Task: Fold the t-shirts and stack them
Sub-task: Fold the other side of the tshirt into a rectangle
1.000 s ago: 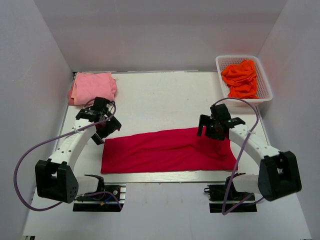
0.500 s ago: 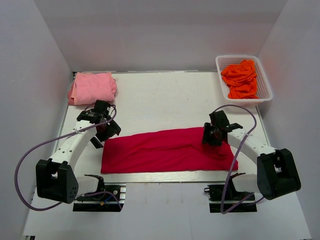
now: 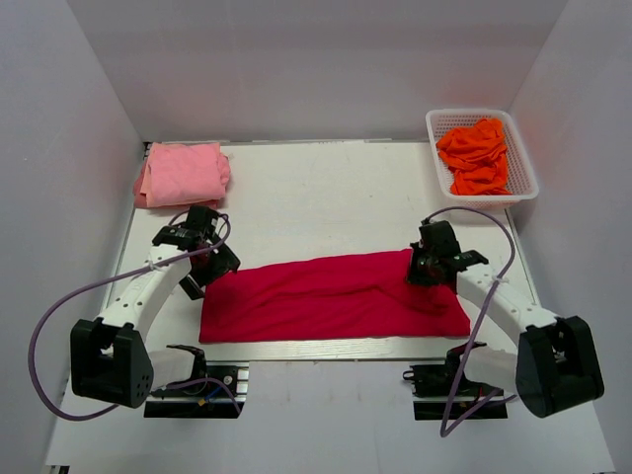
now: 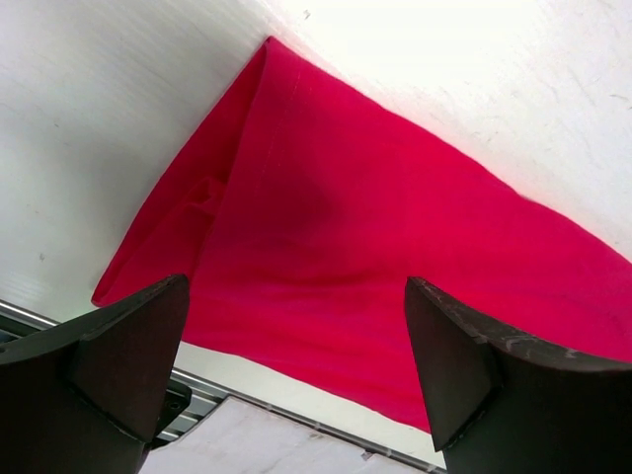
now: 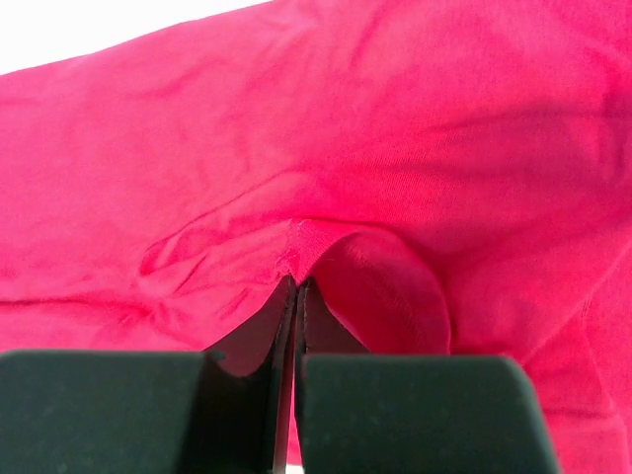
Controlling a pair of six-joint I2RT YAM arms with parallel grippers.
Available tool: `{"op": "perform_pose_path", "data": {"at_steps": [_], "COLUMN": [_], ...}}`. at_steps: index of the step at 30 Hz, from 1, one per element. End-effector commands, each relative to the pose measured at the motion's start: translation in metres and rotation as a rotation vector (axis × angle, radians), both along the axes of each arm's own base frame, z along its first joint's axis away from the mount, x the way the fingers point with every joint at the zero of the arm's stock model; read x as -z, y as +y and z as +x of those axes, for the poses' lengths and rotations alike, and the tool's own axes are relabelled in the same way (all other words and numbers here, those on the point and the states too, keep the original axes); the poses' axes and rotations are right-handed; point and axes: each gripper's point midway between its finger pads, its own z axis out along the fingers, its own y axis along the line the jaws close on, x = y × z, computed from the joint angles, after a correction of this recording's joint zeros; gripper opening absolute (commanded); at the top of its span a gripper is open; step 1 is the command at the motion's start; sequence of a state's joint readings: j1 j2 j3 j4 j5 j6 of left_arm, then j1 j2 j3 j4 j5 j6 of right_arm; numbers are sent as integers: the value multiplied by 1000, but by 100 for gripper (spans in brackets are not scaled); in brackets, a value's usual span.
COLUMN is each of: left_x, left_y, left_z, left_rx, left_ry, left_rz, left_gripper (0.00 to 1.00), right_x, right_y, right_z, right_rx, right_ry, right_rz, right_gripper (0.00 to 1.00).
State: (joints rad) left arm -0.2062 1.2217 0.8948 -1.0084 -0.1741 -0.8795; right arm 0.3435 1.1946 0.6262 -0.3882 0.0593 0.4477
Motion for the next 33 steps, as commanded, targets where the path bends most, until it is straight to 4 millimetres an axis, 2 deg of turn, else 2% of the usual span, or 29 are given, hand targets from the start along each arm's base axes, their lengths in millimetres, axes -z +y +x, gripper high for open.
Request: {"op": "perform_pose_path", "data": {"at_steps": [1, 3, 5, 8, 9, 10, 12, 13, 14, 15, 16, 17, 18, 19, 21, 22, 23, 24, 25, 28, 30, 33], "left_x": [-3, -1, 3, 5, 10, 10, 14, 14, 16, 18, 18, 20, 19, 19, 18, 18, 18, 18, 18, 19, 20, 25], "left_y": [-5, -4, -4, -4, -5, -5, -7, -7, -7, -7, -7, -9, -9, -11, -13, -15, -15, -15, -15, -16, -17, -20], "left_z": [4, 3, 1, 0, -4, -1, -2, -2, 0, 0, 0, -1, 2, 1, 3, 3, 5, 5, 5, 11, 17, 22], "left_rx": [14, 23, 23, 23, 25, 26, 28, 28, 28, 28, 28, 31, 31, 34, 37, 48, 48, 48, 48, 49, 58, 61], "left_ry": [-40, -39, -28, -18, 5, -7, 5, 5, 4, 13, 13, 24, 13, 15, 7, 9, 0, 0, 0, -15, -31, -38], "left_rz": [-25, -22, -20, -18, -22, -25, -31, -31, -32, -30, -30, -38, -40, -50, -61, -67, -69, -69, -69, -71, -72, -82], "left_gripper": [100, 100, 100, 100, 100, 100, 100, 100, 100, 100, 100, 100, 100, 100, 100, 100, 100, 100, 100, 100, 100, 100], "right_x": [-9, -10, 1, -6, 1, -9, -13, -18, -14, -14, -15, -17, -16, -26, -25, -39, -43, -55, -52, -79, -88, -82], "right_y": [5, 20, 29, 58, 62, 67, 73, 73, 67, 65, 59, 55, 49, 46, 29, 27, 26, 23, 21, 24, 23, 13], "right_z": [-18, -38, -66, -94, -112, -114, -127, -130, -142, -143, -147, -149, -144, -142, -138, -126, -123, -115, -116, -99, -84, -61], "right_rx": [-4, -37, -62, -135, -155, -170, -206, -223, -206, -194, -183, -182, -153, -142, -96, -82, -77, -70, -67, -69, -53, 2], "right_ry": [33, 79, 137, 185, 237, 203, 237, 219, 273, 276, 275, 282, 267, 262, 255, 214, 209, 182, 191, 127, 79, 49], "right_rz": [50, 150, 235, 429, 477, 525, 568, 578, 554, 538, 511, 487, 444, 420, 316, 292, 280, 254, 238, 240, 224, 136], "right_gripper": [0, 0, 0, 0, 0, 0, 0, 3, 21, 33, 57, 90, 90, 90, 90, 90, 90, 90, 90, 90, 90, 90]}}
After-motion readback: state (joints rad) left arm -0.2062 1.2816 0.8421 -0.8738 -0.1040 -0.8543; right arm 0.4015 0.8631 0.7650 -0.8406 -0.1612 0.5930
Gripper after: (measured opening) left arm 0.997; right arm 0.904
